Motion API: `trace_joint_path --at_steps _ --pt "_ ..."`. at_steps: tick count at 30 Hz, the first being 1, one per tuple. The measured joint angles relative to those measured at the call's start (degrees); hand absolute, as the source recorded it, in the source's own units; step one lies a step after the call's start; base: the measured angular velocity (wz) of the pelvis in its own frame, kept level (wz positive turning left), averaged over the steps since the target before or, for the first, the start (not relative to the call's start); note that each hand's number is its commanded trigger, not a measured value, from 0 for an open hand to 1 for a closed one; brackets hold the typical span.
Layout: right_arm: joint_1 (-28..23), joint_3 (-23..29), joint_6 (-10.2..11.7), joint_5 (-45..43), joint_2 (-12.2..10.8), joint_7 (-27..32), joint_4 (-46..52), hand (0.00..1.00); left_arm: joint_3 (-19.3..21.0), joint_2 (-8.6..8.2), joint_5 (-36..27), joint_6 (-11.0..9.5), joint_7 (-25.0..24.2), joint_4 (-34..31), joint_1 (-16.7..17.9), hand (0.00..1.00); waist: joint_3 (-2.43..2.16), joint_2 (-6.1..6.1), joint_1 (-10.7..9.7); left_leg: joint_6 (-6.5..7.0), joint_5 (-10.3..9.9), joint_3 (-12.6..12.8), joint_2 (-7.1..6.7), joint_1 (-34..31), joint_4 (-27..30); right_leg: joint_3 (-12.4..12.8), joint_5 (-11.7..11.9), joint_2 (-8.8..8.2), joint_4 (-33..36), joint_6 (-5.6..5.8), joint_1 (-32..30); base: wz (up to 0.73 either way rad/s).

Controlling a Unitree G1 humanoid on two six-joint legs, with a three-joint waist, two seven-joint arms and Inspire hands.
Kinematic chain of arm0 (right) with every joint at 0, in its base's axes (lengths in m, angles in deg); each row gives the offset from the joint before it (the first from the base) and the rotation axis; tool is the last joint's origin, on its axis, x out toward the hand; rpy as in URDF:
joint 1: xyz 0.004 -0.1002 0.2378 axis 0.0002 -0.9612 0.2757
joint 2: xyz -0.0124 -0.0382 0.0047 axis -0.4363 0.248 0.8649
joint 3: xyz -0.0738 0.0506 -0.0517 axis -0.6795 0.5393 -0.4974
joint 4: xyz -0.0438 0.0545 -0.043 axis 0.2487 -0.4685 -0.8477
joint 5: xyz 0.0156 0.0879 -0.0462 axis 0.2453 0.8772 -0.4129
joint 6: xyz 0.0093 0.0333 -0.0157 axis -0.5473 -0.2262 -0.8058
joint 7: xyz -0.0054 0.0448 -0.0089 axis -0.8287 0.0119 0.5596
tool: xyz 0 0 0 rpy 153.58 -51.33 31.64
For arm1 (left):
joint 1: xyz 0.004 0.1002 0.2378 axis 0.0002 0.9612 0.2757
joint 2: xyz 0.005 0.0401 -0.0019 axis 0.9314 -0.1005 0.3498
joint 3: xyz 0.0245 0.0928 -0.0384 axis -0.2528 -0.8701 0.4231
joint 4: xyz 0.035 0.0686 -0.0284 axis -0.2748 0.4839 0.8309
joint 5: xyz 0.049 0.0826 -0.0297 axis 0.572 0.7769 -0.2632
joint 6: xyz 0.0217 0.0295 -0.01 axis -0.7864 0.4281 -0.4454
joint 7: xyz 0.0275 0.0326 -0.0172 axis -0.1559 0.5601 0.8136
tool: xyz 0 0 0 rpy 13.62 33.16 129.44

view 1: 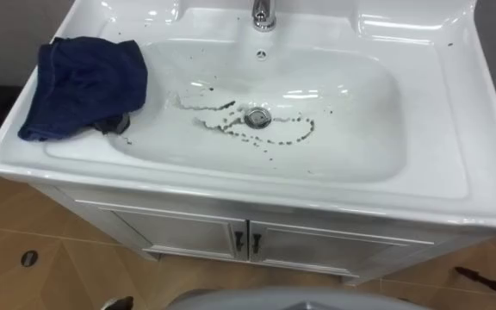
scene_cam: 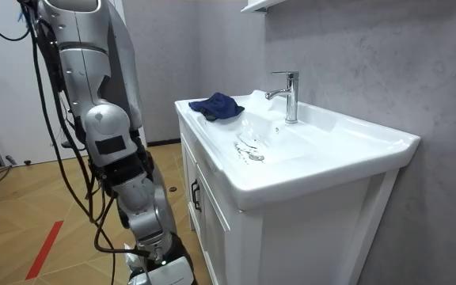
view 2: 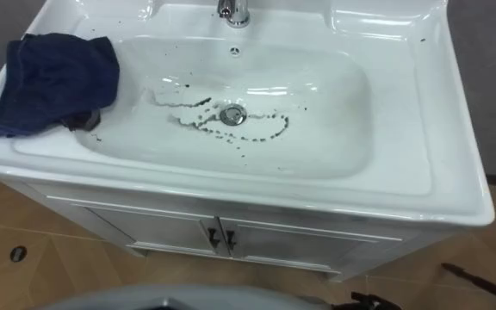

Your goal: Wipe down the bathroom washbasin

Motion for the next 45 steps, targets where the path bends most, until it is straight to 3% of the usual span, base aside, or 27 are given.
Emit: trace_joint_path --at_steps 8,19,22,27,31,32,36,38,41,43,45 --pt "0.0 0.0 -0.5 -0.6 0.3 0.0 0.4 0.00 -1.1 0.01 -4.3 1.3 -4.5 0.4 -0.2 0.00 0.01 0.53 0.0 0.00 0.0 -0.7 0.04 -1.1 0.9 -0.6 0.0 0.06 0.0 -0.02 -0.3 0.02" --pt "0.3 -0.5 -0.7 -0.9 0.4 0.0 0.4 0.00 -0.8 -0.11 -9.1 2.0 -4.8 0.5 2.7 0.00 -0.04 0.51 0.3 0.02 0.1 -3.1 -0.51 -2.0 1.4 -3.9 0.0 -0.09 0.0 -0.02 0.5 0.14" --pt "0.0 -0.6 -0.7 -1.0 0.5 -0.1 0.5 0.00 1.9 -0.18 -9.1 1.7 -4.8 0.4 3.1 0.00 -0.01 0.58 0.8 0.02 0.1 -4.2 -1.20 -1.9 1.7 -6.5 0.0 -0.18 0.0 -0.02 1.3 0.23" --pt "0.1 -0.4 -0.6 -2.0 0.8 -0.6 0.3 0.00 6.4 0.26 -13.5 0.5 -3.5 -0.2 3.1 0.00 0.13 0.91 2.0 0.02 0.1 -5.9 -1.33 -1.9 2.3 -8.0 0.0 -0.18 0.0 -0.01 1.9 0.16" --pt "0.5 0.2 -0.5 -5.2 1.0 -0.6 0.3 0.00 10.9 0.56 -13.6 -0.3 1.6 -1.3 3.3 0.00 0.06 1.24 2.3 -0.11 0.3 -6.9 -1.48 -2.1 2.3 -9.0 -0.3 -0.34 0.0 0.11 1.9 0.09" --pt "0.4 0.2 -0.4 -5.6 1.1 -0.7 0.4 0.00 12.3 0.71 -13.6 -0.9 3.3 -2.1 3.3 0.00 -0.20 1.74 2.8 -0.15 0.4 -7.0 -1.48 -2.1 2.2 -9.0 -0.3 -0.34 0.0 0.09 1.9 0.04" --pt "0.3 1.3 -0.3 -7.6 1.6 -0.6 0.3 0.00 17.9 0.97 -14.9 -2.2 7.1 -11.3 3.7 0.00 -0.11 1.98 5.1 -0.39 0.9 -7.5 -1.99 -2.2 1.7 -9.7 -0.3 -0.36 -0.1 0.07 1.9 0.09" --pt "0.1 3.1 0.2 -7.9 1.8 -0.4 0.3 0.00 20.1 1.00 -15.1 -3.0 9.6 -20.7 3.9 0.00 -0.11 2.23 5.3 -0.38 1.4 -9.2 -2.83 -3.5 2.2 -11.1 -0.4 -0.47 -1.2 -0.08 1.8 0.38" --pt "-0.4 4.6 1.6 -7.5 2.4 0.7 0.6 0.00 20.7 2.00 -15.2 -5.9 14.8 -30.4 5.1 0.00 -0.10 3.29 6.4 -0.33 1.7 -9.6 -3.16 -3.7 2.2 -11.2 -0.5 -0.52 -1.8 -0.20 1.9 0.13" --pt "-0.8 4.6 2.5 -7.0 2.6 1.0 0.4 0.00 20.9 2.63 -14.9 -7.1 17.4 -35.3 5.1 0.00 0.14 3.70 6.8 -0.35 1.7 -9.7 -3.21 -3.8 2.2 -11.6 -0.5 -0.52 -1.8 -0.20 1.9 0.03" --pt "-1.0 4.7 3.2 -7.6 2.6 1.3 0.5 0.00 22.4 2.70 -14.6 -7.2 19.6 -41.6 5.0 0.00 -0.05 4.03 6.9 -0.45 1.8 -10.0 -3.26 -4.1 2.2 -11.9 -0.5 -0.51 -1.9 -0.22 1.6 0.08"
